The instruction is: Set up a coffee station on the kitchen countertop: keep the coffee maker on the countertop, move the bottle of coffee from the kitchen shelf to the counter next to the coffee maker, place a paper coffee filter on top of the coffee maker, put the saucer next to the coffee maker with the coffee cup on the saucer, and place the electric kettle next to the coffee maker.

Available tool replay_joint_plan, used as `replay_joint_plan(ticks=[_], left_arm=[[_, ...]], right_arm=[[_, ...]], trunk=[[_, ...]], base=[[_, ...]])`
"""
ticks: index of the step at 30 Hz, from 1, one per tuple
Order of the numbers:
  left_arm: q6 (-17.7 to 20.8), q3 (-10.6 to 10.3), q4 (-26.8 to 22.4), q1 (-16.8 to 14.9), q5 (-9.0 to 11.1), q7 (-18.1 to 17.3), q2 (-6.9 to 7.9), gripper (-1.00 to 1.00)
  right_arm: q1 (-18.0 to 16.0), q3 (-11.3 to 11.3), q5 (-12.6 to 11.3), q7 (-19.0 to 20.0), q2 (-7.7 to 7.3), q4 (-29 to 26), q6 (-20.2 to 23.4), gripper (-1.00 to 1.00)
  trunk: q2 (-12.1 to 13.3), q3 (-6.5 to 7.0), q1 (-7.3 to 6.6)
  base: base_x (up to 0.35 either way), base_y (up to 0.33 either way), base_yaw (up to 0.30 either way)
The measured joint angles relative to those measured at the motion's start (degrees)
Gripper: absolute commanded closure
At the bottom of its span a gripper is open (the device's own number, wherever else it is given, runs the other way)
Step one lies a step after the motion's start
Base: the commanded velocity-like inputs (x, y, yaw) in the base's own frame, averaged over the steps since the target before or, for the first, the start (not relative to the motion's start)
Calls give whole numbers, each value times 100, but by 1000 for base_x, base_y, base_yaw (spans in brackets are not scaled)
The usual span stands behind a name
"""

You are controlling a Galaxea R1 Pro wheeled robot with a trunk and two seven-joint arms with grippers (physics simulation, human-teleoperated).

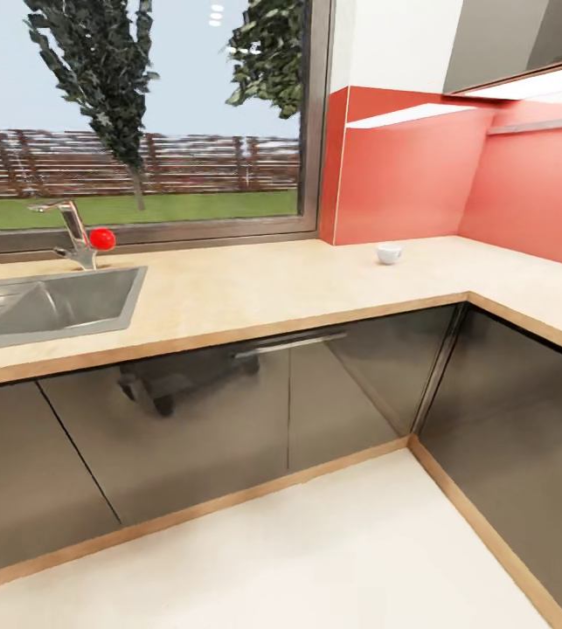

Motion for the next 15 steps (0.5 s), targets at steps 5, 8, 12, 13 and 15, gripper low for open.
replay_joint_plan(ticks=[5, 8, 12, 13, 15], left_arm=[[0, 0, 0, 0, 0, 0, 0, -100], [0, 1, 0, 0, 0, 0, 0, -100], [0, 1, 0, 0, 0, 0, 0, -100], [0, 0, 0, 0, 0, 0, 0, -100], [0, -1, 1, 0, 1, 0, 0, -100]], right_arm=[[0, 0, 1, -4, 0, -1, 0, -100], [-1, 0, 1, -2, -1, -3, 0, -100], [0, 0, 1, -4, -1, -4, 0, -100], [0, 0, 1, -4, 0, -4, 0, -100], [0, 0, 1, -1, -1, -4, 0, -100]], trunk=[[0, 0, 0], [0, 0, 0], [0, 0, 0], [0, 0, 0], [0, 0, 0]], base=[[0, -1, 271], [0, 0, 271], [0, 0, 271], [0, -29, 270], [0, -122, 208]])
